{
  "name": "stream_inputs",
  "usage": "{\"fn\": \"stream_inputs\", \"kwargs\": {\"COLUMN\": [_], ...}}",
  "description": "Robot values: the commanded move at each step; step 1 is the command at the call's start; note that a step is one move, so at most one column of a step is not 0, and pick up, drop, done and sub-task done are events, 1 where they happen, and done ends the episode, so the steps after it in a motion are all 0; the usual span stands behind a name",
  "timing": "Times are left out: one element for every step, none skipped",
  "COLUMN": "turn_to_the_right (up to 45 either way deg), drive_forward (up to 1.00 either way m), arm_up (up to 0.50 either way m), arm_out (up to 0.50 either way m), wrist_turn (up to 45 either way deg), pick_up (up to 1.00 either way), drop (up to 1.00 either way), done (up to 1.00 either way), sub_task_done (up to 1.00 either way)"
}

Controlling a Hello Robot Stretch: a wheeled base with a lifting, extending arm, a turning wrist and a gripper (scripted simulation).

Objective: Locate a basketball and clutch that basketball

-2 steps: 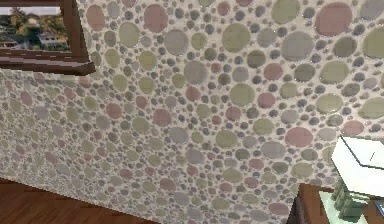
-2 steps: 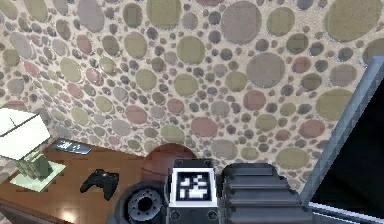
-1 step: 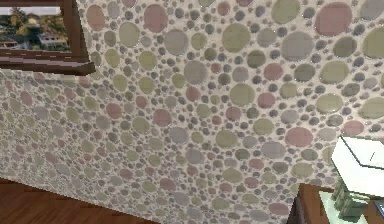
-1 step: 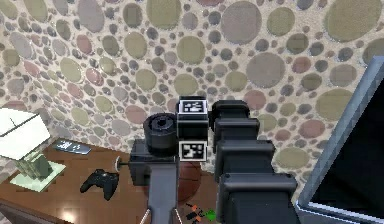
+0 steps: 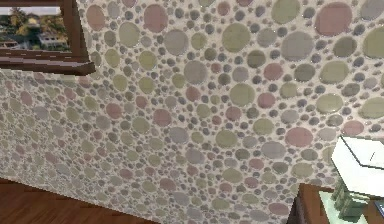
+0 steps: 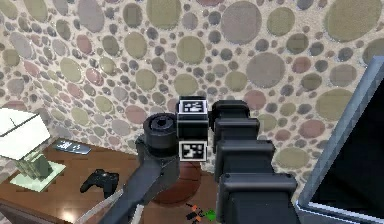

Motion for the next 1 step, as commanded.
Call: {"fn": "stream_inputs", "kwargs": {"turn_to_the_right": [0.0], "drive_forward": [0.0], "arm_up": [0.0], "arm_out": [0.0], "wrist_turn": [45.0], "pick_up": [0.0], "drop": [0.0], "done": [0.0], "sub_task_done": [0.0]}}
